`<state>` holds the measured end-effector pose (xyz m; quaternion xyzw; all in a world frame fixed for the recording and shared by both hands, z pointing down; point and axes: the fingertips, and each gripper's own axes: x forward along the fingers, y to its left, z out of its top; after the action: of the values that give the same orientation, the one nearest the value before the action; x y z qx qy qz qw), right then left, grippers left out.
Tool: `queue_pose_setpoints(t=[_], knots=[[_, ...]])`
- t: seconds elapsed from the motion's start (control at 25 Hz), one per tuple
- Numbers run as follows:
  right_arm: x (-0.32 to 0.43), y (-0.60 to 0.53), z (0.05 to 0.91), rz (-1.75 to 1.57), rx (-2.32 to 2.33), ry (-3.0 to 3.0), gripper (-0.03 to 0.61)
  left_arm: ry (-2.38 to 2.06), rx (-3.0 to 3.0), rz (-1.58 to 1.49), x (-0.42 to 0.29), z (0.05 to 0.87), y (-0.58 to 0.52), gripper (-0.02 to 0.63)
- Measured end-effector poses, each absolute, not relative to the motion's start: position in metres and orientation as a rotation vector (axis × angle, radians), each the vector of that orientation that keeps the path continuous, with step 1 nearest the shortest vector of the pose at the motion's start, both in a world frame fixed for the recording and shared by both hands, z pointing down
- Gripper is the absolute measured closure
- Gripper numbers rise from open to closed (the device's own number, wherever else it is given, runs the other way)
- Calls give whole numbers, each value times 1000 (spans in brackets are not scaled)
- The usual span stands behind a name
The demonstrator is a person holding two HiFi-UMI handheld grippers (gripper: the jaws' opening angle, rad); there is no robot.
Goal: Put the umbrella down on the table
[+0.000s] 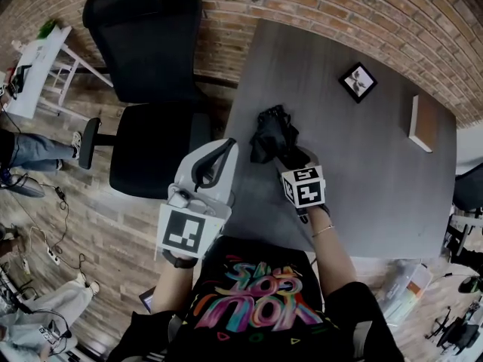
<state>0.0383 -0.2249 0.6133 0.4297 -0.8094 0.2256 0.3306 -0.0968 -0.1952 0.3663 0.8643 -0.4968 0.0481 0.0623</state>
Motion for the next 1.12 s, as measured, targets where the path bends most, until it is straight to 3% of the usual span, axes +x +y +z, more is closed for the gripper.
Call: queue_pose_setpoints(t=[0.44, 1.12], knots=[[43, -214, 570, 591, 1193, -2229, 371, -1489, 2652, 112, -87, 355, -197, 614], [64, -220, 373, 198, 1397, -2627, 443, -1427, 2736, 104, -63, 334, -201, 614]])
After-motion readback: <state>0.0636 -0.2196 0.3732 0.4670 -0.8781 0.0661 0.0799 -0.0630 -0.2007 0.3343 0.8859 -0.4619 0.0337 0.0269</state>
